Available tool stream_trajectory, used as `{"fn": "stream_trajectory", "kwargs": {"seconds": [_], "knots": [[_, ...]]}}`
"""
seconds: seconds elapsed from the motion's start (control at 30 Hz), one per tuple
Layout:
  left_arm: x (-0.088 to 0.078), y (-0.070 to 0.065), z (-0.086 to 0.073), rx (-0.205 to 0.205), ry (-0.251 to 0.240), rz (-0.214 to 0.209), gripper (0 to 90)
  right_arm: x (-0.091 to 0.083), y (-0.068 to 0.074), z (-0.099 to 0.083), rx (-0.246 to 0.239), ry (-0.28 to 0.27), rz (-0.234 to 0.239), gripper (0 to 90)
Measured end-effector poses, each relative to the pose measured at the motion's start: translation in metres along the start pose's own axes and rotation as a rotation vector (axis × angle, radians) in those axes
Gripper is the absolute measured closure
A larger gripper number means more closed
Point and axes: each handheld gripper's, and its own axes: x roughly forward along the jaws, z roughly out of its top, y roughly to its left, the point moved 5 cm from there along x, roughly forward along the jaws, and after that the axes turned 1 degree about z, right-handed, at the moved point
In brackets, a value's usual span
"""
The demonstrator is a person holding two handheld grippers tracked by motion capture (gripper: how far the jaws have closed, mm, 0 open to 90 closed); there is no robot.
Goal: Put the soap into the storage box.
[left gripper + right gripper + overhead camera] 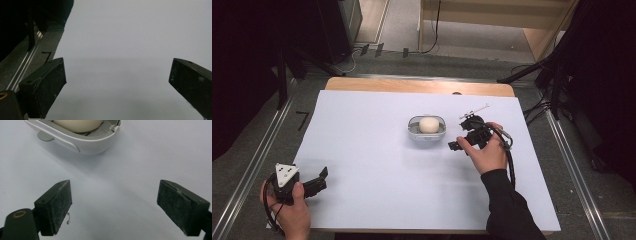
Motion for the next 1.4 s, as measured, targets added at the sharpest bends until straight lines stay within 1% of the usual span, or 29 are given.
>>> {"fn": "stream_trajectory", "kwargs": {"seconds": [0.1, 0.13, 0.2, 0.47, 0.5, 0.53, 0.57, 0.6, 0.63, 0.73, 0.8, 0.87, 1.07, 1.17, 1.2, 1.23, 1.27, 1.3, 1.4], "knots": [[0.000, -0.001, 0.000, 0.003, -0.001, 0.000, 1.6, -0.002, -0.002, -0.005, 0.014, -0.015, 0.004, 13.2], [0.000, -0.001, 0.000, 0.004, 0.001, -0.001, 1.6, -0.003, -0.004, -0.007, 0.008, -0.022, 0.005, 13.2], [0.000, -0.001, 0.000, 0.005, 0.002, -0.001, 1.6, -0.004, -0.005, -0.011, 0.014, -0.026, 0.009, 13.2], [0.000, 0.000, 0.000, 0.003, -0.003, -0.002, 1.6, -0.006, -0.013, -0.031, 0.012, -0.038, 0.008, 10.8], [0.000, -0.001, 0.000, 0.002, -0.004, -0.004, 1.6, -0.007, -0.014, -0.033, 0.014, -0.049, 0.011, 10.9], [0.000, -0.001, 0.000, 0.004, -0.002, -0.003, 1.6, -0.008, -0.015, -0.035, 0.012, -0.058, 0.015, 10.8], [0.000, -0.001, 0.000, 0.007, -0.001, -0.004, 1.6, -0.009, -0.017, -0.039, 0.005, -0.066, 0.029, 9.4], [0.000, -0.001, 0.000, 0.009, 0.002, -0.005, 1.6, -0.010, -0.017, -0.041, -0.003, -0.069, 0.035, 6.6], [0.000, -0.001, 0.000, 0.009, -0.001, -0.002, 1.6, -0.010, -0.018, -0.045, -0.012, -0.064, 0.032, 5.5], [0.000, -0.001, 0.000, 0.011, -0.001, -0.002, 1.6, -0.011, -0.020, -0.053, -0.015, -0.065, 0.026, 5.5], [0.000, -0.001, 0.000, 0.012, 0.001, 0.001, 1.6, -0.012, -0.022, -0.059, -0.021, -0.072, 0.041, 6.1], [0.000, -0.001, 0.000, 0.011, 0.000, 0.001, 1.6, -0.013, -0.023, -0.065, -0.017, -0.081, 0.055, 6.4], [0.001, -0.002, 0.000, 0.015, 0.004, 0.002, 1.5, -0.014, -0.031, -0.079, -0.009, -0.097, 0.036, 6.8], [0.001, -0.002, 0.000, 0.019, 0.006, 0.003, 1.6, -0.016, -0.034, -0.086, 0.005, -0.109, 0.037, 6.8], [0.001, -0.002, 0.000, 0.021, 0.006, 0.002, 1.5, -0.018, -0.037, -0.092, 0.005, -0.117, 0.030, 6.8], [0.001, -0.003, 0.000, 0.022, 0.007, 0.002, 1.5, -0.018, -0.037, -0.092, 0.005, -0.117, 0.030, 6.8], [0.001, -0.003, 0.000, 0.023, 0.009, 0.003, 1.6, -0.020, -0.039, -0.097, 0.012, -0.123, 0.028, 6.8], [0.001, -0.003, 0.000, 0.025, 0.011, 0.001, 1.6, -0.020, -0.039, -0.097, 0.012, -0.123, 0.028, 6.8], [0.001, -0.003, 0.000, 0.029, 0.016, 0.000, 1.6, -0.023, -0.042, -0.105, 0.005, -0.135, 0.032, 6.8]]}}
